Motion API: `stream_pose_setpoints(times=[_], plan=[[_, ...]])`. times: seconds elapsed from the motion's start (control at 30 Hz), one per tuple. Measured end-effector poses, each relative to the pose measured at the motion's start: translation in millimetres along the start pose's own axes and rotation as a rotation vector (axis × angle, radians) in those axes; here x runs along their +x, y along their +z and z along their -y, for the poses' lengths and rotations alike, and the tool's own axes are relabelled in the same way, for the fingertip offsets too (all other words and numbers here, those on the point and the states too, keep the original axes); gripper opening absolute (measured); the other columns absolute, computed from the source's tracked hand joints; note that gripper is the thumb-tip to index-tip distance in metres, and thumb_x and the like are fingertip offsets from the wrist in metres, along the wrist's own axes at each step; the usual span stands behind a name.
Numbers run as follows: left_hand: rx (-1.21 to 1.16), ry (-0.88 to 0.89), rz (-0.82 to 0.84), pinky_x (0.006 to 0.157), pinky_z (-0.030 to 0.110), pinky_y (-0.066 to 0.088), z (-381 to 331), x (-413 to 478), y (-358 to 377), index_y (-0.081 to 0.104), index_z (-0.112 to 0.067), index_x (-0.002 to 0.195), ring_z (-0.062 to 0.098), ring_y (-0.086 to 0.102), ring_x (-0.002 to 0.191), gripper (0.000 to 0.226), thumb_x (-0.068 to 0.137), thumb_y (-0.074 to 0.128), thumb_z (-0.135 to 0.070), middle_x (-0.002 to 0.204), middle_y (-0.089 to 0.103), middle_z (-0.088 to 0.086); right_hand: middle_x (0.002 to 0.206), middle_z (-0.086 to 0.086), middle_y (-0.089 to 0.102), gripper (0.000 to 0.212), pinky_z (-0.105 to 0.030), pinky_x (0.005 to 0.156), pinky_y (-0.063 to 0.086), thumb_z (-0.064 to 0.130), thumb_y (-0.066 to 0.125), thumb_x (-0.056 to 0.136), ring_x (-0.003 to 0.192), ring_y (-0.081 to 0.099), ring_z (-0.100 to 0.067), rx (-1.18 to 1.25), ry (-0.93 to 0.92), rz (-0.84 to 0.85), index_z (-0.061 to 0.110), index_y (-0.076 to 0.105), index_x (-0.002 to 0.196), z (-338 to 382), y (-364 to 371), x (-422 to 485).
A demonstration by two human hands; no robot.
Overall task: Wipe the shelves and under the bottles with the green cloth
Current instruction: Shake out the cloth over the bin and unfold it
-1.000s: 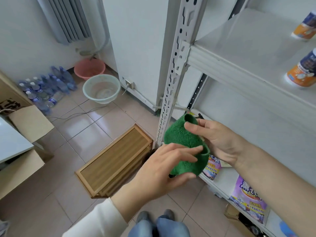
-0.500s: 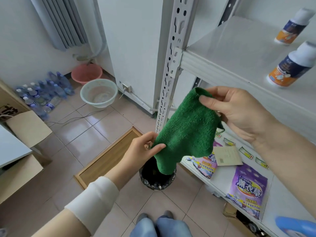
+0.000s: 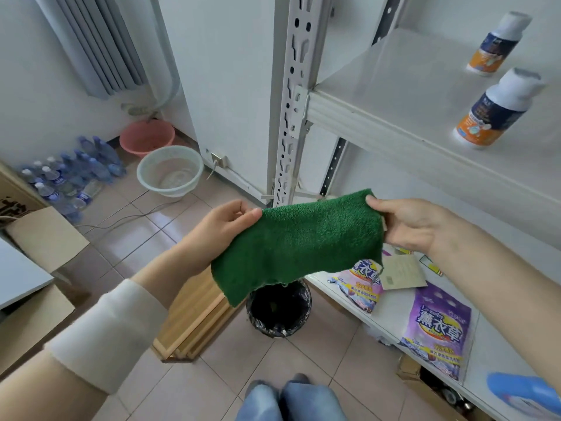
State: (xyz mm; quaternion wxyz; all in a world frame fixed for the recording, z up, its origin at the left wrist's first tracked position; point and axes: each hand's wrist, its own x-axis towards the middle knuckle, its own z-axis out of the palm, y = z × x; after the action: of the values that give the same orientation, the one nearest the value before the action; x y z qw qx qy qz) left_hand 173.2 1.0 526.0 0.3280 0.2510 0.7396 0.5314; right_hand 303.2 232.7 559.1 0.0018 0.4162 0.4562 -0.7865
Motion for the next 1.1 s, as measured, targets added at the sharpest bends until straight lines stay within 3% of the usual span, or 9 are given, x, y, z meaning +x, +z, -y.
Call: stream_pose_setpoints(times=[0.1, 0.2, 0.33, 0.47, 0.53, 0.67, 0.8, 0.93, 1.1], plan=[[-0.083, -0.152, 0.063, 0.04, 0.016, 0.045, -16, 0, -1, 0.052, -0.016, 0.073, 0.004, 0.054, 0.042, 0.023, 0.09, 0.053, -0.031, 0.055, 0.058, -0.006, 0.062, -0.006, 0.071, 0.014, -0.028, 0.056, 0.057, 0.005, 0.047, 0.09, 0.054, 0.069, -0.013, -0.026, 0.041, 0.048, 0.005, 0.06, 0.086, -11, 0, 4], [-0.233, -0.235, 0.095, 0.044, 0.02, 0.05, -26, -1, 1, 0.053, -0.013, 0.078, 0.009, 0.059, 0.048, 0.019, 0.091, 0.053, -0.027, 0.066, 0.061, 0.002, 0.08, -0.008, 0.067, 0.009, -0.038, 0.081, 0.053, 0.003, 0.052, 0.087, 0.068, 0.066, -0.019, -0.07, -0.159, -0.029, 0.008, 0.06, 0.088, -18, 10, 0], [-0.431, -0.242, 0.068, 0.056, 0.025, 0.058, -40, -1, 25, 0.051, -0.009, 0.081, 0.014, 0.067, 0.063, 0.015, 0.093, 0.049, -0.018, 0.08, 0.065, 0.007, 0.07, 0.006, 0.068, 0.011, -0.021, 0.059, 0.051, 0.01, 0.061, 0.083, 0.066, 0.063, -0.009, -0.275, -0.493, -0.024, 0.018, 0.061, 0.076, -35, 41, -27], [-0.586, -0.139, 0.012, 0.07, 0.03, 0.06, -65, -3, 49, 0.058, 0.003, 0.108, 0.025, 0.064, 0.084, 0.03, 0.096, 0.043, -0.02, 0.1, 0.064, 0.015, 0.086, 0.0, 0.069, 0.01, -0.031, 0.079, 0.053, 0.024, 0.071, 0.075, 0.085, 0.065, -0.016, -0.387, -0.679, -0.004, 0.026, 0.063, 0.08, -41, 63, -46], [-0.609, -0.084, -0.005, 0.08, 0.034, 0.056, -78, -5, 52, 0.058, 0.004, 0.114, 0.03, 0.061, 0.095, 0.035, 0.097, 0.04, -0.022, 0.109, 0.063, 0.02, 0.1, 0.004, 0.068, 0.028, -0.028, 0.083, 0.052, 0.03, 0.075, 0.068, 0.098, 0.063, -0.013, -0.404, -0.71, -0.022, 0.033, 0.06, 0.091, -35, 65, -54], [-0.628, 0.024, 0.013, 0.086, 0.034, 0.054, -106, -5, 51, 0.059, -0.001, 0.113, 0.028, 0.062, 0.103, 0.036, 0.098, 0.037, -0.025, 0.118, 0.063, 0.018, 0.102, 0.002, 0.067, 0.031, -0.018, 0.077, 0.052, 0.008, 0.067, 0.078, 0.097, 0.063, -0.011, -0.268, -0.766, -0.114, 0.025, 0.057, 0.102, -12, 63, -60], [-0.444, 0.221, -0.001, 0.081, 0.026, 0.055, -139, 10, 48, 0.063, -0.015, 0.099, 0.015, 0.065, 0.089, 0.024, 0.097, 0.039, -0.017, 0.103, 0.068, 0.003, 0.089, -0.006, 0.065, 0.021, -0.024, 0.077, 0.053, -0.004, 0.05, 0.087, 0.081, 0.063, -0.016, 0.032, -0.736, -0.077, 0.01, 0.059, 0.099, 34, 61, -63], [-0.147, 0.378, -0.211, 0.079, 0.027, 0.051, -172, 56, 61, 0.059, -0.025, 0.086, 0.008, 0.059, 0.08, 0.022, 0.093, 0.044, -0.011, 0.09, 0.064, -0.008, 0.081, -0.013, 0.062, 0.024, -0.024, 0.063, 0.055, -0.006, 0.046, 0.088, 0.068, 0.061, -0.02, 0.109, -0.728, -0.11, -0.003, 0.056, 0.109, 96, 58, -57], [0.253, 0.431, -0.359, 0.079, 0.031, 0.046, -200, 130, 88, 0.057, -0.018, 0.108, 0.014, 0.056, 0.088, 0.022, 0.093, 0.043, -0.023, 0.107, 0.06, -0.002, 0.115, -0.017, 0.059, 0.035, -0.042, 0.098, 0.047, 0.002, 0.051, 0.087, 0.105, 0.058, -0.029, -0.482, -0.735, -0.417, -0.001, 0.051, 0.122, 165, 27, -39]])
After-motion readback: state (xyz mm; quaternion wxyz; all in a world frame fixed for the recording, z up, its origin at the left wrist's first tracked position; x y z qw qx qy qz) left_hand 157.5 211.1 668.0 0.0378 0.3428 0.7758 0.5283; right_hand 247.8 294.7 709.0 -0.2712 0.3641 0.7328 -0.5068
